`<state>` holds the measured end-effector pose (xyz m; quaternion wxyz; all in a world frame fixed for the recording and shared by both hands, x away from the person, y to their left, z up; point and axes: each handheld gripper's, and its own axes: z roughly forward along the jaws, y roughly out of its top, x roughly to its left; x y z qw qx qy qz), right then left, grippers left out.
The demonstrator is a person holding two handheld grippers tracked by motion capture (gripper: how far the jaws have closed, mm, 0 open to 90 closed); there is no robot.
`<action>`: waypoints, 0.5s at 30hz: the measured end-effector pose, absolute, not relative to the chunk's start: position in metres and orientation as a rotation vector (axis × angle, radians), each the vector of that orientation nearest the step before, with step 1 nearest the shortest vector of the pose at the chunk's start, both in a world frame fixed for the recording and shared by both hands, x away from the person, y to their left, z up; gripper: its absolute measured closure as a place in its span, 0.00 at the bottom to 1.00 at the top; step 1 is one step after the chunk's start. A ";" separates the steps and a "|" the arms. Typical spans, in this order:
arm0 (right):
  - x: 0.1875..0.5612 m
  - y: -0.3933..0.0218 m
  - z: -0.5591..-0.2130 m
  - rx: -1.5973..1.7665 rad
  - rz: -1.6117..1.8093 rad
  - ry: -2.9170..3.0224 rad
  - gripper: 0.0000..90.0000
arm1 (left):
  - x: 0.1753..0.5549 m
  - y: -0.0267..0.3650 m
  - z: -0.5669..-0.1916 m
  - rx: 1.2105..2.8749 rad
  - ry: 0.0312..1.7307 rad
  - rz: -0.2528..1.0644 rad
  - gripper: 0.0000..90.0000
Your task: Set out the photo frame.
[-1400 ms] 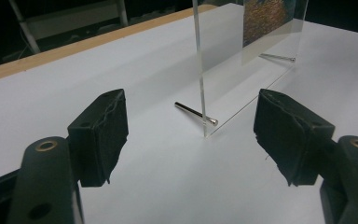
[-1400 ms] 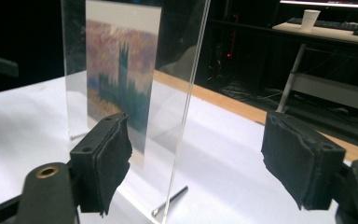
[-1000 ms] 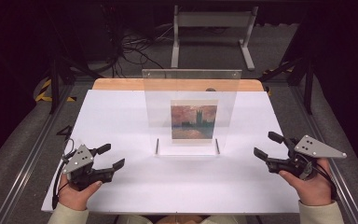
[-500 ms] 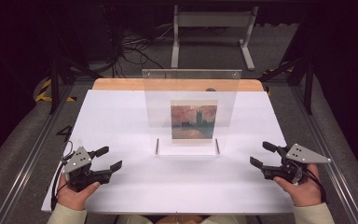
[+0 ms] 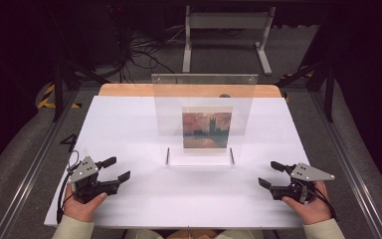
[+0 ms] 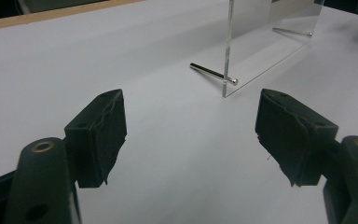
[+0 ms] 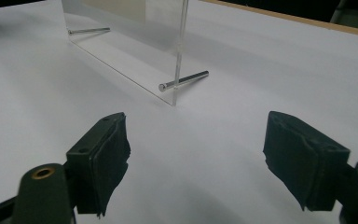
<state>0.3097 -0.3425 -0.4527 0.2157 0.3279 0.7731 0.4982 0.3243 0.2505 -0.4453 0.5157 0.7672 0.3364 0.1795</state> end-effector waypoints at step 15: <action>0.312 -0.343 -0.453 0.935 1.377 2.159 0.21 | 0.325 0.249 -0.447 1.858 0.812 0.429 0.28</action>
